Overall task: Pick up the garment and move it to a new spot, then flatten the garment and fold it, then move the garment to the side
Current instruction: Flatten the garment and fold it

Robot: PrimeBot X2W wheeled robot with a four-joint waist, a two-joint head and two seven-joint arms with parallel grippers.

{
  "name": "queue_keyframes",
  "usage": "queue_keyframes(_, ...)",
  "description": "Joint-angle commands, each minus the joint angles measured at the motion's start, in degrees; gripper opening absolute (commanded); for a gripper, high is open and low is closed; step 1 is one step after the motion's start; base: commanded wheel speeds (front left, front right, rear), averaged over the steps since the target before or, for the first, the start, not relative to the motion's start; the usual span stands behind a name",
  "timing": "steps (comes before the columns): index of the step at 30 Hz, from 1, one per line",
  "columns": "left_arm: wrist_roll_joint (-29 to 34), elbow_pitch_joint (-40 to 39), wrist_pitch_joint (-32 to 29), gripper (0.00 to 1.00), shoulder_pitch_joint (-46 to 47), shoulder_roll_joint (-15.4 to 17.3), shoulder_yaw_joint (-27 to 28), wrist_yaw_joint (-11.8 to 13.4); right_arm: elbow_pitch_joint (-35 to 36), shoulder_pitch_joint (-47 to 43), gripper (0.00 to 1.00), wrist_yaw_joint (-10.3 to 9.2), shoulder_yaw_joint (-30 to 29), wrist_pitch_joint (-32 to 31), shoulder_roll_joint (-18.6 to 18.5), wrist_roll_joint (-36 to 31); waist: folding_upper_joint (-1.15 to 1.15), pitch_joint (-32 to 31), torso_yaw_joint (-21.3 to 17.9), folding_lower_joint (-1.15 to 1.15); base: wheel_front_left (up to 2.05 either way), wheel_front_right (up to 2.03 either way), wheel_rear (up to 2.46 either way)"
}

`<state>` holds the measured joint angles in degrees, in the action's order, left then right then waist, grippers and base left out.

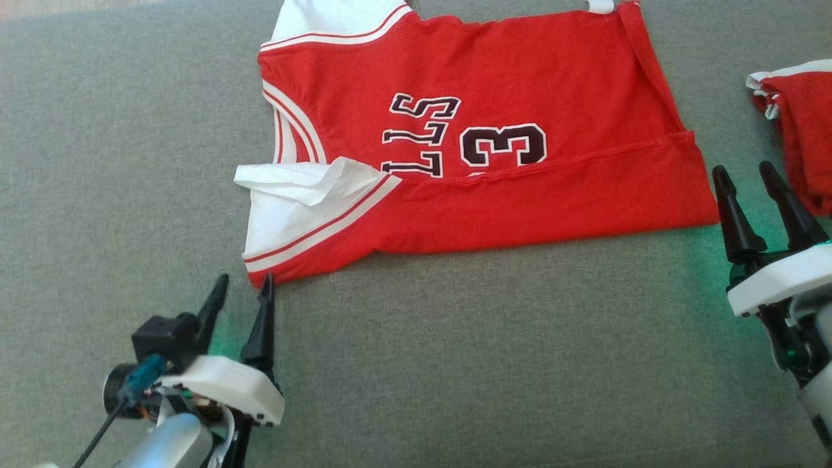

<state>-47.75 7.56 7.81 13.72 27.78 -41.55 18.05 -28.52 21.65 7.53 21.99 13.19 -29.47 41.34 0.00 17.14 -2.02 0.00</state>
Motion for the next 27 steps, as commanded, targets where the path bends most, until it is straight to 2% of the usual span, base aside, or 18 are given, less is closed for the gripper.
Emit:
queue_keyframes(1, 0.28, -0.67, -0.22, 0.51, 1.75, 1.52, 1.38, -0.32, 1.25, -0.82, 1.00, -0.04, 0.50, 0.73, -0.99, -0.39, 0.00, 0.03, -0.05, 0.00, 0.00, 0.00, 0.00)
queue_keyframes(4, -0.01, 0.80, -0.79, 0.36, 2.28, 0.99, 0.89, -0.97, 1.01, -0.57, 1.00, -0.04, 0.80, 0.65, -0.79, -0.70, 0.00, 0.13, -0.14, 0.00, 0.00, 0.00, 0.00)
queue_keyframes(5, -0.07, 1.32, -0.86, 0.27, 2.48, 0.85, 0.73, -1.29, 0.95, -0.51, 1.00, -0.04, 0.91, 0.64, -0.73, -0.76, 0.00, 0.17, -0.17, 0.00, 0.00, 0.00, 0.00)
queue_keyframes(8, -0.15, 2.84, -0.57, 0.09, 3.23, 0.36, 0.59, -2.10, 0.74, -0.43, 1.00, -0.04, 1.20, 0.61, -0.75, -0.90, 0.00, 0.29, -0.19, 0.00, 0.00, 0.00, 0.00)
queue_keyframes(10, -0.19, 3.77, -0.35, 0.11, 3.74, -0.03, 0.42, -2.72, 0.65, -0.43, 1.00, -0.04, 1.33, 0.61, -0.88, -0.89, 0.00, 0.39, -0.17, 0.00, 0.00, 0.00, 0.00)
queue_keyframes(13, 0.15, 4.92, 0.00, 0.00, 4.71, -0.40, -0.11, -3.87, 0.56, -0.42, 1.00, -0.04, 1.30, 0.65, -1.28, -0.73, 0.00, 0.61, -0.07, 0.00, 0.00, 0.00, 0.00)
queue_keyframes(19, 1.02, 6.42, 0.91, 0.00, 6.11, -0.85, -0.99, -5.43, 0.36, -0.46, 1.00, -0.04, 1.18, 0.76, -1.98, -0.39, 0.00, 0.53, 0.27, 0.00, 0.00, 0.00, 0.00)
queue_keyframes(23, 1.84, 6.25, 1.79, 0.00, 5.94, -0.28, -1.06, -5.03, 0.14, -0.50, 1.00, -0.04, 1.30, 0.82, -1.94, -0.27, 0.00, 0.12, 0.35, 0.00, 0.00, 0.00, 0.00)
queue_keyframes(27, 3.16, 3.77, 3.02, 0.00, 4.80, 1.50, -0.39, -2.81, -0.24, -0.76, 1.00, -0.04, 1.29, 0.98, -1.75, 0.08, 0.00, -0.57, 0.43, 0.00, 0.00, 0.00, 0.00)
